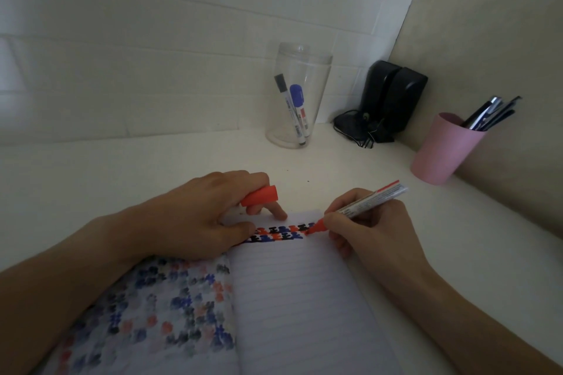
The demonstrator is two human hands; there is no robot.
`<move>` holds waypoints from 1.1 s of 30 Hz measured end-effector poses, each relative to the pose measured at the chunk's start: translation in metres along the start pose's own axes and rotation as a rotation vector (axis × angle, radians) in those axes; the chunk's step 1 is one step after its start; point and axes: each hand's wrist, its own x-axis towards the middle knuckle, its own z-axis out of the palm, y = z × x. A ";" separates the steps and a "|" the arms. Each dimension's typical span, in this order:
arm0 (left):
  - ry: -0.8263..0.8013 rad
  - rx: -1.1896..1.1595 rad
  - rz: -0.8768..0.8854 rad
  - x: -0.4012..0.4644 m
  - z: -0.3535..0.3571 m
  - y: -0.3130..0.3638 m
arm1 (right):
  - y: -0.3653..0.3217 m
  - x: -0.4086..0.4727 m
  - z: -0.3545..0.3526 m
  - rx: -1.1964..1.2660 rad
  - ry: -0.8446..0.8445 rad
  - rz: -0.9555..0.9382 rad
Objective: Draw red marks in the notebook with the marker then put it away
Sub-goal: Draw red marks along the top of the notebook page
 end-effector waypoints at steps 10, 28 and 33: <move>-0.008 0.008 0.014 0.000 -0.002 0.001 | -0.002 -0.001 0.000 0.050 -0.028 -0.029; -0.010 0.027 -0.010 0.000 0.000 -0.001 | -0.003 -0.001 0.001 -0.011 0.017 0.013; -0.010 0.019 -0.016 0.001 0.000 0.001 | -0.005 -0.001 0.002 0.001 0.022 0.007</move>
